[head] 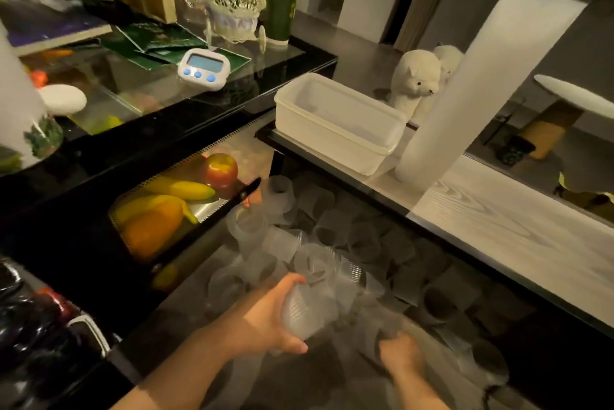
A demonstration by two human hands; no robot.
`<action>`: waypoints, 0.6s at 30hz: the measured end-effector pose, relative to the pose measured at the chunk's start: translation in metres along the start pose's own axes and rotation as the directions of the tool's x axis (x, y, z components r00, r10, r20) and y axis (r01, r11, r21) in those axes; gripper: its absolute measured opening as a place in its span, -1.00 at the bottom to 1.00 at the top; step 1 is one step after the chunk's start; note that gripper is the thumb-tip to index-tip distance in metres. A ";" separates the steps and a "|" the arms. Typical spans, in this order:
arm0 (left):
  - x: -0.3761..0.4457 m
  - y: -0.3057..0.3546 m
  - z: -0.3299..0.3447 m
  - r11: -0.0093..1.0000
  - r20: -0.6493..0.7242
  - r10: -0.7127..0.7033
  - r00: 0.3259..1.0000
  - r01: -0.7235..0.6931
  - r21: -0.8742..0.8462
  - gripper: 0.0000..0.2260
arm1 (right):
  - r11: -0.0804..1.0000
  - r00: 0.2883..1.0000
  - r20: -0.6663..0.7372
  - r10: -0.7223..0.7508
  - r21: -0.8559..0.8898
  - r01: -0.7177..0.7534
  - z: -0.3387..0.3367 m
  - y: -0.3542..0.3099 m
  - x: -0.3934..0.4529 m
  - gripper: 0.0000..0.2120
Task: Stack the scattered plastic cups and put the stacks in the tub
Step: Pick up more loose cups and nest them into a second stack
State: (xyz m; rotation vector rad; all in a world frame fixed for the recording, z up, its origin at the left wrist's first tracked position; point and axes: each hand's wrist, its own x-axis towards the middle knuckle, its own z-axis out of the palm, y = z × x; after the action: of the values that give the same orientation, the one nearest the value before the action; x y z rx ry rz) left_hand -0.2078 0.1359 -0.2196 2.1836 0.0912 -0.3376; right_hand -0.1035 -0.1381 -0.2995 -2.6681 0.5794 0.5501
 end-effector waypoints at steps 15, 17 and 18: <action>0.022 0.017 0.013 0.973 0.042 0.205 0.978 -0.208 0.104 -0.06 | 0.741 0.890 0.277 -0.363 0.665 0.095 -0.063 -0.063 -0.077 -0.75; 0.021 0.019 0.010 0.970 0.049 0.213 0.976 -0.217 0.107 -0.06 | 0.765 0.891 0.314 -0.328 0.642 0.056 -0.065 -0.065 -0.069 -0.75; 0.021 0.020 0.010 0.971 0.055 0.208 0.977 -0.213 0.104 -0.05 | 0.779 0.891 0.331 -0.311 0.626 0.039 -0.065 -0.065 -0.065 -0.73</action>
State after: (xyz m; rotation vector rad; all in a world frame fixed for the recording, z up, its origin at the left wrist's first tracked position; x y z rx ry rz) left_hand -0.1860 0.1150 -0.2148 2.2681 -0.1871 -0.2751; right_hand -0.1097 -0.0883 -0.1986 -1.8844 0.2923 0.7119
